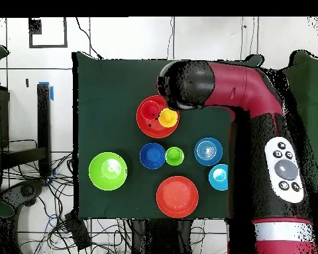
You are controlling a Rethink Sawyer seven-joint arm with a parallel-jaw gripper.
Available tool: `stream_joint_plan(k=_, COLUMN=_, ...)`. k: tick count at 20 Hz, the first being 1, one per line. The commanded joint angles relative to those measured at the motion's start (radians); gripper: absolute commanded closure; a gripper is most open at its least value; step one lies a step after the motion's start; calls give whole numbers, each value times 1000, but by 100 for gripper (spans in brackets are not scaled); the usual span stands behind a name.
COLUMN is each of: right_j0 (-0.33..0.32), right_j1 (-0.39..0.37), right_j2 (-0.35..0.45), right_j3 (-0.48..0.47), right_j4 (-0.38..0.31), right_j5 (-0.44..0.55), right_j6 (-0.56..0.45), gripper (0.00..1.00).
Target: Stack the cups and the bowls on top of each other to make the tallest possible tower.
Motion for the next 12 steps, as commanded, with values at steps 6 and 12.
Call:
stream_joint_plan(k=6, right_j0=-87, right_j1=-13, right_j2=179, right_j3=-44, right_j4=-81, right_j5=327, right_j6=-479, gripper=0)
stream_joint_plan(k=12, right_j0=-85, right_j1=-10, right_j2=196, right_j3=-81, right_j4=-102, right_j5=371, right_j6=-452, gripper=0)
